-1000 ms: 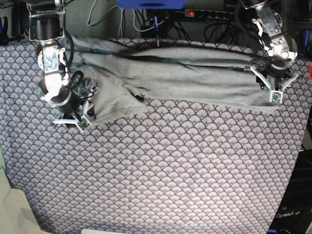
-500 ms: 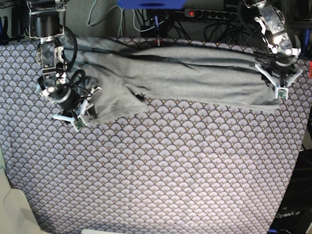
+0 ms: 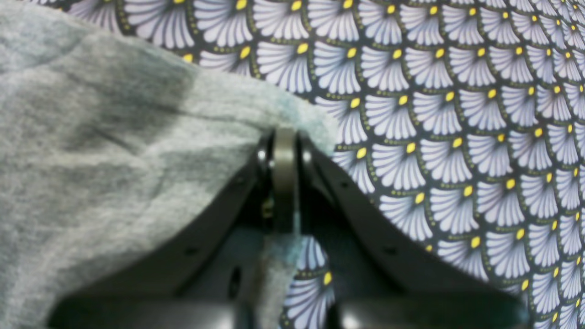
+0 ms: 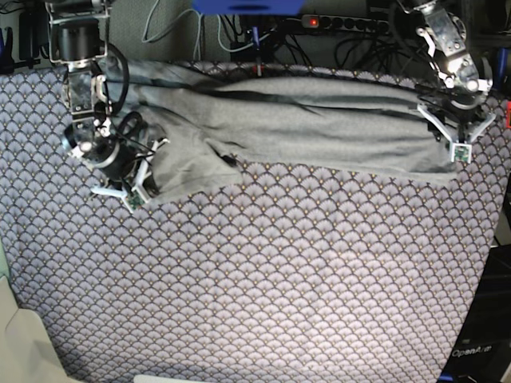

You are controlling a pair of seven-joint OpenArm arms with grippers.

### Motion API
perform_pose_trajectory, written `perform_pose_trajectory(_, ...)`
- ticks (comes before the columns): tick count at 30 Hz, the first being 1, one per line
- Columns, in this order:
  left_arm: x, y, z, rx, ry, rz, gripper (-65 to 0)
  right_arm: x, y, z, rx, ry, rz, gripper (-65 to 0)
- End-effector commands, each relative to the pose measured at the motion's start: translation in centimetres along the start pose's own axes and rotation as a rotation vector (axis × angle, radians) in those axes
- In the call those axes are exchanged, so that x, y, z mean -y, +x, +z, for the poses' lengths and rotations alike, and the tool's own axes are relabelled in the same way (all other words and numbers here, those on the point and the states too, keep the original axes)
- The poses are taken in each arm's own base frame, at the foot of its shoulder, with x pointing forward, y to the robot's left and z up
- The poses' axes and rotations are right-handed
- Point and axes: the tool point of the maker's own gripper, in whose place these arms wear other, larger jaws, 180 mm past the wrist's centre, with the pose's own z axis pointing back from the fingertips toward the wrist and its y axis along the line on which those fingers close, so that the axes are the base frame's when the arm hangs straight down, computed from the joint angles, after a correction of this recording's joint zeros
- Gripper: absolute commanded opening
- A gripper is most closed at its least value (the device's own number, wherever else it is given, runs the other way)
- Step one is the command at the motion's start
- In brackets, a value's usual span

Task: Fold the T-shirt properly
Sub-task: 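Hold the strip end with the right gripper and adjust its grip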

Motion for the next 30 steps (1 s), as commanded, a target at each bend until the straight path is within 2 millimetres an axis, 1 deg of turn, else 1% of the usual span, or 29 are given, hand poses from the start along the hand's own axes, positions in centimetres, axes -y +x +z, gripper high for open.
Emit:
perform_pose_trajectory(1, -0.8, 1.5, 0.2, 0.048, 0.022, -0.002, -39.8, -1.9, -6.5, 0.8, -0.297, 0.07, 0.097, -65.0)
perform_pose_trajectory(5, -0.8, 1.5, 0.2, 0.048, 0.022, -0.002, -39.8, -0.1, -2.9, 1.5, -0.22, 0.011, 0.156, -65.0)
perform_pose_trajectory(8, -0.9, 1.5, 0.3, 0.049, 0.024, -0.001, -39.8, 0.7, -0.5, 2.2, -0.169, -0.025, 0.196, -65.0)
perform_pose_trajectory(9, -0.9, 1.5, 0.3, 0.049, 0.024, -0.001, -39.8, 0.7, -0.3, 2.3, -0.167, -0.03, 0.201, -65.0)
perform_pose_trajectory(12, -0.9, 1.6, 0.3, 0.051, 0.024, -0.002, -39.8, 1.7, 0.0, 2.9, -0.191, -0.057, 0.221, -65.0)
perform_pose_trajectory(15, -0.8, 1.4, 0.2, 0.047, 0.022, 0.0, -39.8, 2.3, -0.4, 3.2, -0.239, -0.074, 0.227, -65.0)
perform_pose_trajectory(17, -0.8, 1.4, 0.2, 0.047, 0.022, 0.0, -39.8, 2.9, -0.2, 3.2, -0.255, -0.088, 0.23, -65.0)
perform_pose_trajectory(18, -0.8, 1.4, 0.2, 0.047, 0.022, 0.0, -39.8, 3.0, -0.1, 3.2, -0.26, -0.09, 0.231, -63.6)
perform_pose_trajectory(20, -0.8, 1.4, 0.2, 0.045, 0.021, 0.0, -39.8, 3.1, -0.1, 3.2, -0.263, -0.092, 0.232, -58.4)
perform_pose_trajectory(26, -0.8, 1.3, 0.1, 0.043, 0.02, 0.001, -39.8, 3.0, -0.2, 3.3, -0.263, -0.09, 0.229, -38.1)
perform_pose_trajectory(28, -0.8, 1.3, 0.1, 0.043, 0.021, 0.0, -39.8, 2.9, -0.5, 3.2, -0.268, -0.086, 0.225, -34.7)
perform_pose_trajectory(30, -0.8, 1.3, 0.1, 0.043, 0.021, 0.0, -39.8, 2.7, -0.5, 3.1, -0.268, -0.082, 0.222, -33.4)
